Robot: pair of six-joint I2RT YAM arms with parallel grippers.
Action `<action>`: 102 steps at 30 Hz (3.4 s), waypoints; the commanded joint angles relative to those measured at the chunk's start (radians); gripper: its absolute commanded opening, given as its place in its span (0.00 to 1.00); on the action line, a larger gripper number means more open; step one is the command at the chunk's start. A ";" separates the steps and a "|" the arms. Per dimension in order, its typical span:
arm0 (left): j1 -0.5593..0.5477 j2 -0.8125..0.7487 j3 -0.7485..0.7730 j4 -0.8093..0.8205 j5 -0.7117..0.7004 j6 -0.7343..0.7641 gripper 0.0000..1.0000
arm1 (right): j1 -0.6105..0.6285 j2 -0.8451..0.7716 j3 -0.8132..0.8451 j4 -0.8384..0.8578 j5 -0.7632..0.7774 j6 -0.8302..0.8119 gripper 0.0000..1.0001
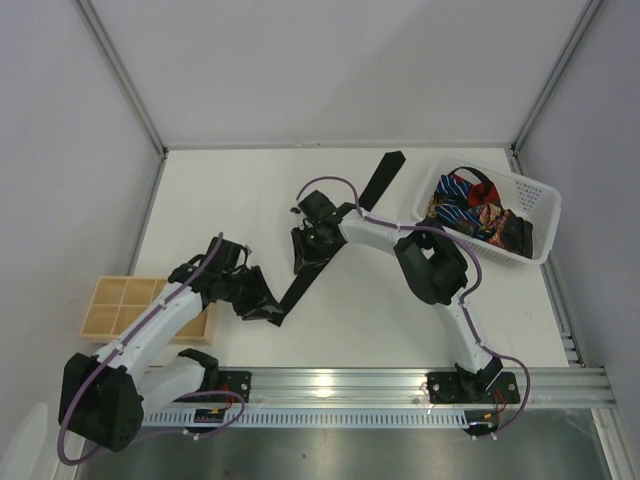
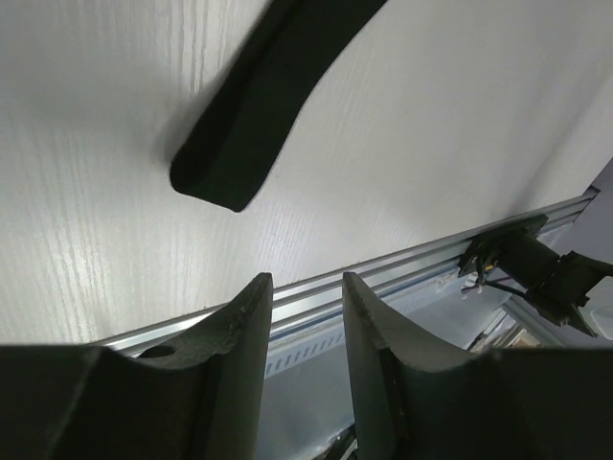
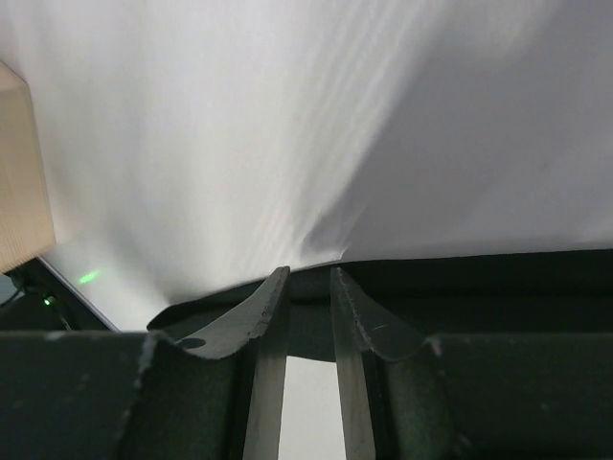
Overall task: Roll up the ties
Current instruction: Flatten the tie
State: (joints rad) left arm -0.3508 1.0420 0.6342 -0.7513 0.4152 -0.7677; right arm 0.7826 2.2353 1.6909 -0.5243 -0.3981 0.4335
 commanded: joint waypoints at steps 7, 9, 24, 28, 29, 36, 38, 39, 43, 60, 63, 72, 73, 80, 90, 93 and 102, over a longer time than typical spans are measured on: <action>0.027 -0.076 0.078 -0.051 -0.095 -0.025 0.41 | -0.006 0.021 0.193 -0.080 0.080 -0.042 0.31; 0.033 -0.074 0.071 -0.049 -0.092 -0.030 0.42 | -0.006 0.006 0.179 -0.112 0.132 -0.093 0.31; 0.145 -0.059 0.165 -0.105 -0.182 0.028 0.45 | 0.003 0.085 0.117 -0.033 0.183 -0.084 0.31; 0.168 -0.071 0.160 -0.115 -0.205 0.031 0.49 | 0.003 0.174 0.259 -0.031 0.185 -0.039 0.31; 0.177 -0.065 0.154 -0.106 -0.207 0.028 0.50 | 0.001 0.175 0.285 -0.036 0.192 -0.039 0.31; 0.205 -0.033 0.130 -0.039 -0.199 0.024 0.51 | -0.074 0.023 0.228 0.072 0.329 -0.027 0.37; 0.205 -0.019 0.134 -0.023 -0.187 0.013 0.50 | -0.109 0.003 0.193 0.112 0.396 -0.057 0.38; 0.205 -0.017 0.136 -0.010 -0.181 0.010 0.50 | -0.126 0.004 0.199 0.136 0.439 -0.076 0.38; 0.205 -0.028 0.116 0.004 -0.164 -0.002 0.50 | -0.241 0.084 0.350 0.115 0.536 -0.173 0.39; 0.205 -0.086 0.082 0.010 -0.156 -0.005 0.51 | -0.417 0.346 0.676 0.035 0.530 -0.260 0.50; 0.205 -0.068 0.085 0.016 -0.151 0.001 0.51 | -0.422 0.354 0.668 0.015 0.533 -0.253 0.50; 0.207 -0.004 0.160 0.007 -0.188 0.042 0.55 | -0.460 0.388 0.650 -0.198 0.628 -0.211 0.49; 0.208 0.013 0.168 0.007 -0.193 0.059 0.56 | -0.465 0.382 0.633 -0.216 0.648 -0.208 0.49; 0.223 0.091 0.208 0.026 -0.184 0.087 0.58 | -0.488 0.203 0.305 -0.188 0.722 -0.214 0.49; 0.254 0.219 0.239 0.058 -0.156 0.125 0.62 | -0.496 0.126 0.315 -0.146 0.562 -0.214 0.54; 0.285 0.227 0.252 0.056 -0.159 0.143 0.62 | -0.473 0.086 0.380 -0.164 0.523 -0.184 0.55; 0.326 0.293 0.223 0.099 -0.124 0.174 0.59 | -0.292 -0.083 0.208 -0.106 0.172 -0.113 0.51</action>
State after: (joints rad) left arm -0.0357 1.3190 0.8513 -0.6891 0.2604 -0.6258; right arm 0.4023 2.2425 1.9549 -0.6640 0.0036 0.2768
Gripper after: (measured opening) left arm 0.594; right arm 0.522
